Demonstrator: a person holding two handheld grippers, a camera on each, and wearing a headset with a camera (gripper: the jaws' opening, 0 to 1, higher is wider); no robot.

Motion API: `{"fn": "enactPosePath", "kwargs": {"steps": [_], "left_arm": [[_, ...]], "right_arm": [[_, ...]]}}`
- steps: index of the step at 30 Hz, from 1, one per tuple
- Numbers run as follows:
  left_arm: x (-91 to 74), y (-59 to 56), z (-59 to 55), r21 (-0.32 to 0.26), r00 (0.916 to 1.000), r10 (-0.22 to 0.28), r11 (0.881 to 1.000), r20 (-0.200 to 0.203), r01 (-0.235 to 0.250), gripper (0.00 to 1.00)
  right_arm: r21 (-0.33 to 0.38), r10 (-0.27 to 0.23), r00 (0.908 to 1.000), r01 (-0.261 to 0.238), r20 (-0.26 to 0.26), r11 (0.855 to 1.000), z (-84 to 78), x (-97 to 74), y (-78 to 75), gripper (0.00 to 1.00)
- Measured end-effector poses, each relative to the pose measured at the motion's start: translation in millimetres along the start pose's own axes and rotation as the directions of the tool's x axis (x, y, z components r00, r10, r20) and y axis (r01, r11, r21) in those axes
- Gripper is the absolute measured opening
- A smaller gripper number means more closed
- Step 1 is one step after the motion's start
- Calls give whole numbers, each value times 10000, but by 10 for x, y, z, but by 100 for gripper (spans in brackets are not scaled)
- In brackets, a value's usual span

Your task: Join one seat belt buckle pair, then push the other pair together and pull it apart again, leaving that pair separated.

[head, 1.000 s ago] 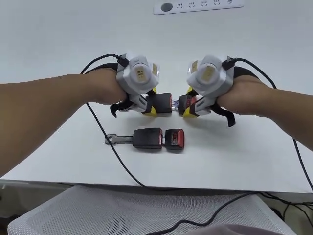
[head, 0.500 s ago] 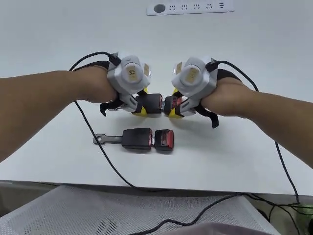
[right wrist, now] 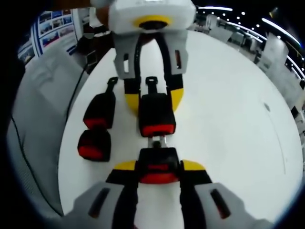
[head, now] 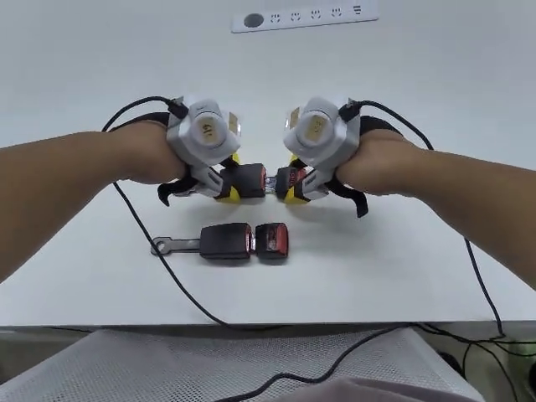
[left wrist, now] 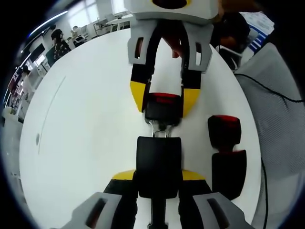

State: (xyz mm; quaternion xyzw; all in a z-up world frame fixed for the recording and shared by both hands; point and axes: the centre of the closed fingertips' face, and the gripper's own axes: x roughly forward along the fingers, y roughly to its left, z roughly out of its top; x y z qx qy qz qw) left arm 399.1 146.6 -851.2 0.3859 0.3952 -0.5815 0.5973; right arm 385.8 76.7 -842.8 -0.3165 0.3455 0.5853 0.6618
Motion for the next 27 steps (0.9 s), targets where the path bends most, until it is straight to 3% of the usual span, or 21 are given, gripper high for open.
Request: {"fn": "enactPosePath", "kwargs": {"steps": [4,9,15,18,20,27], "left_arm": [[-4,-13,13,-105,9999,3,9999,108,-2,33],[-5,-23,1,-175,9999,86,9998,143,-84,33],[-9,-35,-1,-129,9998,147,9998,159,-145,34],[-16,-25,-13,-508,9995,261,9984,197,-251,34],[-15,-24,-11,-461,9995,260,9986,184,-251,34],[-21,-4,-28,-531,9993,301,9982,217,-290,34]], "right_arm": [[305,15,9992,-27,392,9995,-52,-42,-9,32],[114,39,9999,-40,107,9999,-229,-151,-5,33],[363,-115,9999,119,-126,9993,-470,-311,-15,33],[399,-182,9993,194,-323,9990,-573,-381,-24,33],[425,-278,9986,298,-457,9987,-659,-438,-30,34],[433,-441,9961,475,-767,9979,-820,-545,-37,34]]}}
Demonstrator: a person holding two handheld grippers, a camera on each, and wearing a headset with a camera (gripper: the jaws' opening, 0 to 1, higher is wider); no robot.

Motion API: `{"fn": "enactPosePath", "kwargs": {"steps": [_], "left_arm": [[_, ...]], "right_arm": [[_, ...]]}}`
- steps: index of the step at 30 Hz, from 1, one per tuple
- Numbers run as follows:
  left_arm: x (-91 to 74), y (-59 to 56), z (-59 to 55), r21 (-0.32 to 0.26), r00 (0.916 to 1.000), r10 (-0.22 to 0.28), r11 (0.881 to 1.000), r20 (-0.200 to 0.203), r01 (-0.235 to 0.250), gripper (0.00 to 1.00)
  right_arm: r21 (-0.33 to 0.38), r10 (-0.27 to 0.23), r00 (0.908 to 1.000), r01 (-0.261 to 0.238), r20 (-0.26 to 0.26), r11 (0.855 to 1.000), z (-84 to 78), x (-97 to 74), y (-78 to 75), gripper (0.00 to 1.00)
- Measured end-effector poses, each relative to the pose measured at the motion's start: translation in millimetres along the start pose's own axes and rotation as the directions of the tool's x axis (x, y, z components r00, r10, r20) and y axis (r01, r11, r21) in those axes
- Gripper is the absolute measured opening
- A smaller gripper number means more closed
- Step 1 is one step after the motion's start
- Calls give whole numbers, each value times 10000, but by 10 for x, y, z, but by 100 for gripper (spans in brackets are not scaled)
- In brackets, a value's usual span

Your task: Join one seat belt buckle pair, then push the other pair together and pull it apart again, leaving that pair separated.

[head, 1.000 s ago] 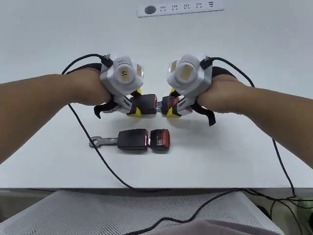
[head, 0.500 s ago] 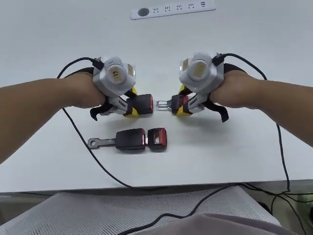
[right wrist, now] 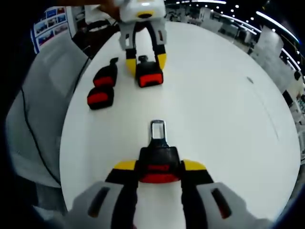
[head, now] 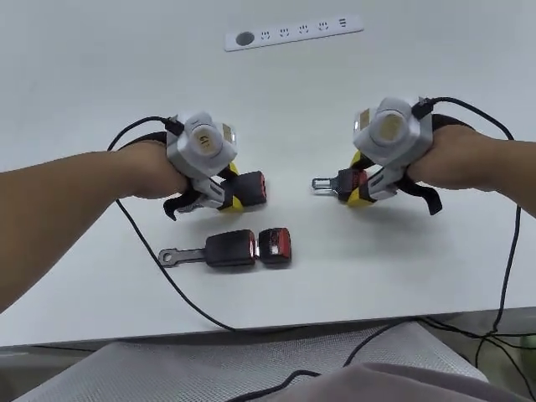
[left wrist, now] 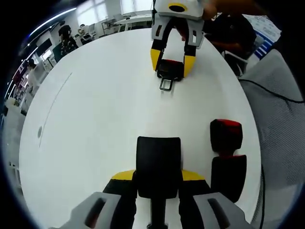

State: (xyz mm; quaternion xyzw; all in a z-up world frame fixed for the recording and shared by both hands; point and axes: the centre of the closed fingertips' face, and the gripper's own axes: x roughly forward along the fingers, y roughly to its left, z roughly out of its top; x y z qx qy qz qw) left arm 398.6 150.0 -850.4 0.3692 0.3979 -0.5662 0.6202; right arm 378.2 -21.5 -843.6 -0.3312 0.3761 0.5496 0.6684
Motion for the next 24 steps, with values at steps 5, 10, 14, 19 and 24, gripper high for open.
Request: {"fn": "enactPosePath", "kwargs": {"steps": [5,10,14,19,24], "left_arm": [[-61,-9,-33,357,9992,333,9988,-208,-325,34],[-233,-14,-26,322,9953,963,9948,100,-966,35],[-441,-17,-34,-71,9843,1625,9867,684,-1624,42],[-719,-237,-131,-1026,9691,2057,9759,1359,-1927,47],[-924,-627,-381,-2165,9527,2433,9550,1819,-2026,54]], "right_arm": [[63,-556,9985,556,-3,9984,-25,-26,-34,46],[752,-1341,9892,1296,588,9887,-13,-161,-77,52],[1673,-1995,9713,1769,1298,9699,10,-310,-70,58],[2416,-1966,9540,1406,2264,9602,103,-466,185,59],[2516,-2332,9389,1688,2532,9530,82,-581,415,64]]}}
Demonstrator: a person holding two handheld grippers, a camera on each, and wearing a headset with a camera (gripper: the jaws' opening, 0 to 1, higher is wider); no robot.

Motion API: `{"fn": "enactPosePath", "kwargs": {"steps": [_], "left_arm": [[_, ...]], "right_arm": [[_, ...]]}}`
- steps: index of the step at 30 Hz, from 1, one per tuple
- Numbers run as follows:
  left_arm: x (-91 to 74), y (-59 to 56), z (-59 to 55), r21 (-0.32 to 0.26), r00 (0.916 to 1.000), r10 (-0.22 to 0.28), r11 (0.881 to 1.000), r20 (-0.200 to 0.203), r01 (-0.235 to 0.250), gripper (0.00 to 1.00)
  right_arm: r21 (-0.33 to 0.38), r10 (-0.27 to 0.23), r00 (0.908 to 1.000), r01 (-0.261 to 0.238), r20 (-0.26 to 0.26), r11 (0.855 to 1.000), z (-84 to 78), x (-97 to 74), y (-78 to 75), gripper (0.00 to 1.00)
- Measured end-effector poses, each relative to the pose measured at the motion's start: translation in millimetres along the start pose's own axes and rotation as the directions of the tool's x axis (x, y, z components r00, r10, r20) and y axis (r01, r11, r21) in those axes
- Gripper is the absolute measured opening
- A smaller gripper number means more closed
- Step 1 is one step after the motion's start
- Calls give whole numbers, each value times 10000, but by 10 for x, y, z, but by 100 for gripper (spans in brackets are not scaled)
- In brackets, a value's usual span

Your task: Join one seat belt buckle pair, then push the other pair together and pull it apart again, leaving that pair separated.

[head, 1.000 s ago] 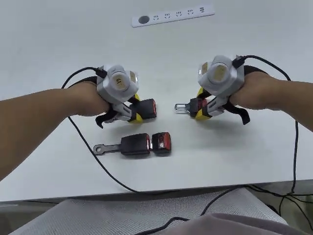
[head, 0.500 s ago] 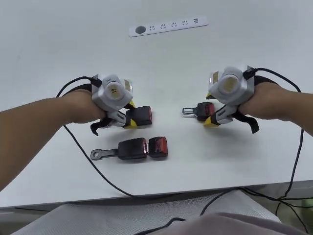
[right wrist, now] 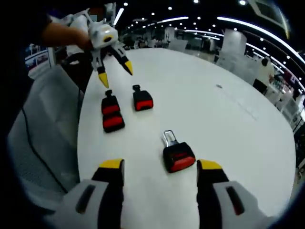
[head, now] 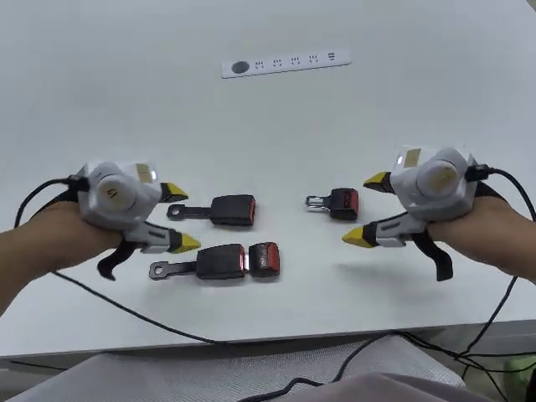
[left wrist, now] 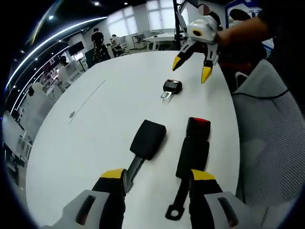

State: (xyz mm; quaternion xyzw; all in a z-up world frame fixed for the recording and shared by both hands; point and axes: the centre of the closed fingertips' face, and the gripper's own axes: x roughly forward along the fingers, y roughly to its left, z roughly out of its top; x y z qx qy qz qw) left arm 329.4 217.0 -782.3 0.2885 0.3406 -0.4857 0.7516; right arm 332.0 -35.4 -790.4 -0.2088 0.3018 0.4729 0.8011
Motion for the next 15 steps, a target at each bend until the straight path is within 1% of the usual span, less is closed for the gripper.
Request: {"fn": "enactPosePath", "kwargs": {"steps": [1,2,3,4,5,6,7,9,11,13,14,15], "left_arm": [[-79,-16,-58,-57,9990,413,9991,184,-412,58],[-129,-29,-89,-138,9975,638,9979,301,-634,60],[-195,-94,-135,-444,9966,713,9966,420,-694,60],[-219,-119,-146,-513,9961,733,9962,487,-708,62],[-274,-169,-176,-617,9948,840,9948,571,-805,64],[-309,-207,-189,-664,9941,889,9942,615,-848,68],[-355,-255,-203,-846,9931,930,9926,719,-869,71],[-418,-314,-211,-1061,9911,1020,9900,851,-927,75],[-456,-335,-231,-1165,9889,1191,9872,883,-1085,77],[-468,-344,-238,-1414,9861,1341,9827,981,-1196,83],[-466,-337,-272,-1583,9844,1470,9787,962,-1307,87],[-470,-315,-290,-1647,9814,1688,9745,914,-1523,92]], "right_arm": [[54,-60,10000,59,63,10000,-3,-42,57,67],[56,-98,9999,98,112,9999,-1,-73,90,68],[69,-127,9998,126,146,9999,0,-105,124,68],[100,-181,9996,179,209,9998,2,-144,154,69],[156,-301,9990,296,334,9994,9,-192,186,72],[210,-390,9983,382,425,9991,13,-228,203,74],[284,-481,9977,467,487,9985,8,-276,232,77],[355,-613,9967,595,538,9976,-10,-355,268,79],[372,-831,9945,809,635,9960,-16,-425,273,84],[427,-944,9936,918,623,9949,-37,-463,273,91],[664,-1080,9921,1037,645,9924,-65,-483,257,94],[838,-1118,9916,1063,644,9908,-84,-493,256,96]]}}
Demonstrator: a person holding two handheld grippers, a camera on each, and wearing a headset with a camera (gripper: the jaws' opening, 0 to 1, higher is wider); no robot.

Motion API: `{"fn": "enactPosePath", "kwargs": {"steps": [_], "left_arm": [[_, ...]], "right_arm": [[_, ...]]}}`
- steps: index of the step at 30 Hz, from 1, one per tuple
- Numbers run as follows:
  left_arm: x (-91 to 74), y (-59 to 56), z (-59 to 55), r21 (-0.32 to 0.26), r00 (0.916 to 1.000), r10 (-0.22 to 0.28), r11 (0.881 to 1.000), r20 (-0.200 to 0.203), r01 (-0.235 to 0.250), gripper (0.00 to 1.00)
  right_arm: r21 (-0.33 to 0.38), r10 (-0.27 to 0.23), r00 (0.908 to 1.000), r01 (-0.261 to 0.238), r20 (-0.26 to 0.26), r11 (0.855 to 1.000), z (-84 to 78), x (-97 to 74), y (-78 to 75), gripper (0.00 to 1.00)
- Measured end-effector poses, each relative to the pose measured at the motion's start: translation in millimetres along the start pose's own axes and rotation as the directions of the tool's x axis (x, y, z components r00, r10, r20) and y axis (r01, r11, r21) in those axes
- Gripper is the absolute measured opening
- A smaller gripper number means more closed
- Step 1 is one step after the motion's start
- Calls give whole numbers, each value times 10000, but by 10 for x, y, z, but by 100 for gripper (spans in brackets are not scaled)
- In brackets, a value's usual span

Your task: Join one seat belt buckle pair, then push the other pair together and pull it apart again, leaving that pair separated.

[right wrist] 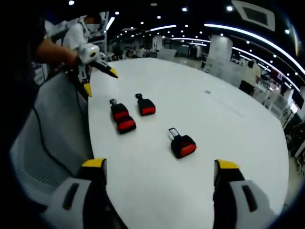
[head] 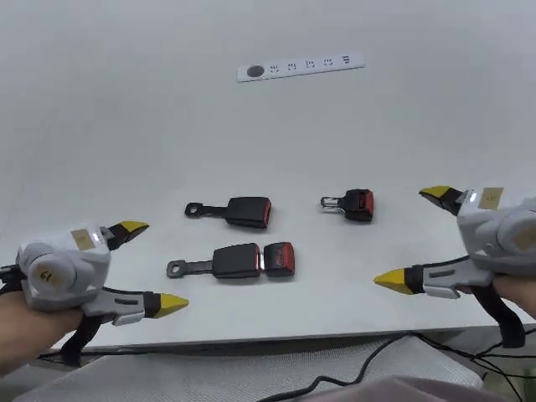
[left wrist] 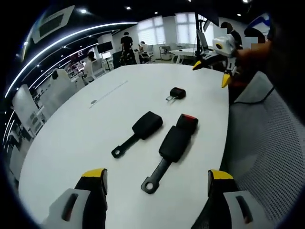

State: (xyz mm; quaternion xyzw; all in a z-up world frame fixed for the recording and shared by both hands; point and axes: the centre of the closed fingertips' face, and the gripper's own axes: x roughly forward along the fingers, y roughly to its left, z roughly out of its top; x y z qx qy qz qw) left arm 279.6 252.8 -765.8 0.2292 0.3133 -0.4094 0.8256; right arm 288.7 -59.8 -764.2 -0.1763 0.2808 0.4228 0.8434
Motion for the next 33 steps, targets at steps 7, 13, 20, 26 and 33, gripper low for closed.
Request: {"fn": "enactPosePath", "kwargs": {"steps": [7,13,20,26,33], "left_arm": [[-58,14,-37,-518,9995,309,9982,92,-304,100],[-84,-56,-54,-877,9985,518,9949,180,-501,100],[-108,-34,-57,-1069,9952,916,9904,351,-874,100],[-76,-27,-88,-970,9956,863,9919,352,-826,100],[-67,-66,-98,-1007,9962,810,9919,316,-775,100]], "right_arm": [[218,-124,9999,125,-44,9997,-67,-89,-18,100],[456,-276,9995,270,127,9986,-23,-101,-18,100],[1167,-288,9990,247,337,9929,-48,-31,73,100],[1385,-350,9991,315,227,9899,-151,-77,87,100],[1548,-512,9985,478,181,9868,-198,-122,59,100]]}}
